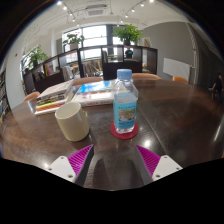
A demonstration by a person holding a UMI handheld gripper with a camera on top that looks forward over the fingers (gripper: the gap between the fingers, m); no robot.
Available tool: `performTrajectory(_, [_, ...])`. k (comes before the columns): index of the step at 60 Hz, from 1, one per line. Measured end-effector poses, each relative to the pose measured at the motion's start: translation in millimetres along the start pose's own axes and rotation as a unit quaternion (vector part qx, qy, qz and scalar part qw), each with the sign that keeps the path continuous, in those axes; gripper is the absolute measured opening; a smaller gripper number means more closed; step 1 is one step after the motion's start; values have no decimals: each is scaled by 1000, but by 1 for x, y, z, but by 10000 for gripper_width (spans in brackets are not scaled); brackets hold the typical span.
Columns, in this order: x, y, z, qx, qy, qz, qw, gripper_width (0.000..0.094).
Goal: Pour water
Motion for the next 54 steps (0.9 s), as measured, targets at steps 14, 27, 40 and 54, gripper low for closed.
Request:
performTrajectory(14, [-103, -77, 22, -32, -28, -34, 999, 841])
performTrajectory(27, [-179, -121, -29, -46, 19, -59, 997, 859])
performTrajectory(40, [-218, -126, -75, -41, 65, -62, 995, 858])
performTrajectory(54, [-234, -118, -93, -33, 80, -43, 995, 858])
Point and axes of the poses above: the point between the fingertips, and its own axes, seen from behind it with the camera up: y to the right, z down, x forward, the way the camera looks, the point moved 3 cm from there along -x, backward, against the way the camera looks, and after that the axes turned 13 degrees about z, right-handed, at the moved point
